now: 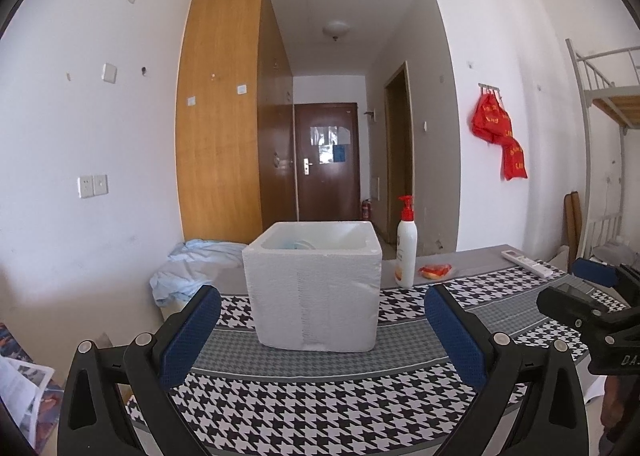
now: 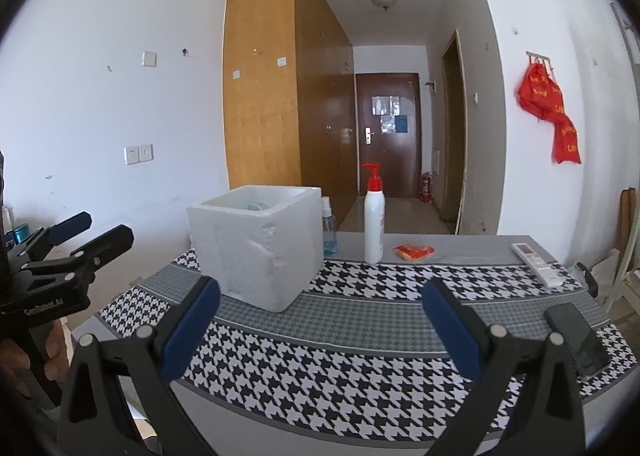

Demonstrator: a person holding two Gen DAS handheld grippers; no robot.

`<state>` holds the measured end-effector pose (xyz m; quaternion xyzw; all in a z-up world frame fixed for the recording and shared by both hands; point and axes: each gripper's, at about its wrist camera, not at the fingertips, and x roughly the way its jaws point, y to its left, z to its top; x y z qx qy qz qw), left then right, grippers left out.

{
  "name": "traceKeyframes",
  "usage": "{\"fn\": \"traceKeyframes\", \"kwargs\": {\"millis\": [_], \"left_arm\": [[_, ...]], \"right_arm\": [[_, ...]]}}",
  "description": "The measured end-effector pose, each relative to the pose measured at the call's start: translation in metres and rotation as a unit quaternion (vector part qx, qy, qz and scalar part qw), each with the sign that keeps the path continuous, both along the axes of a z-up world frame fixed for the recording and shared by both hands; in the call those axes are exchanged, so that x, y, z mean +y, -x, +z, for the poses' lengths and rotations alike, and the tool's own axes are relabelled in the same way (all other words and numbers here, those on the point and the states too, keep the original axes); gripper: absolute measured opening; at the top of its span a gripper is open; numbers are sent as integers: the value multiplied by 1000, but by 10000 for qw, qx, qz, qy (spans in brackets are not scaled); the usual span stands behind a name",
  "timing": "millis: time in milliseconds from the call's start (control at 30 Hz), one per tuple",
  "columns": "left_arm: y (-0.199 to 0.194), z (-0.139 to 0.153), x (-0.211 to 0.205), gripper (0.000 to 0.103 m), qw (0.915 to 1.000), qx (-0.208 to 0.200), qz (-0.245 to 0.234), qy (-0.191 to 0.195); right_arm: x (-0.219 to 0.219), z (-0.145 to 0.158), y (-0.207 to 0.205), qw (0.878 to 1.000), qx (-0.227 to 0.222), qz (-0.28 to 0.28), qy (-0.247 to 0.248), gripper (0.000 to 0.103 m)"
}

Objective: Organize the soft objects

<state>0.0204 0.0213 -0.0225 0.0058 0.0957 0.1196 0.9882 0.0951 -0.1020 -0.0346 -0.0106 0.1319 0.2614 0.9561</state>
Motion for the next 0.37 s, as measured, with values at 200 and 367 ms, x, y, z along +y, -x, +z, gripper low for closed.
{"fn": "traceKeyframes", "kwargs": {"millis": [200,367], "left_arm": [[-1,0,-1,102,10000,17,-34,-5],[-1,1,0,102,10000,12,-47,5]], "right_arm": [[-1,-1,-2,10000,19,-30,5,102],[1,-2,-3,10000,30,11,32,102]]}}
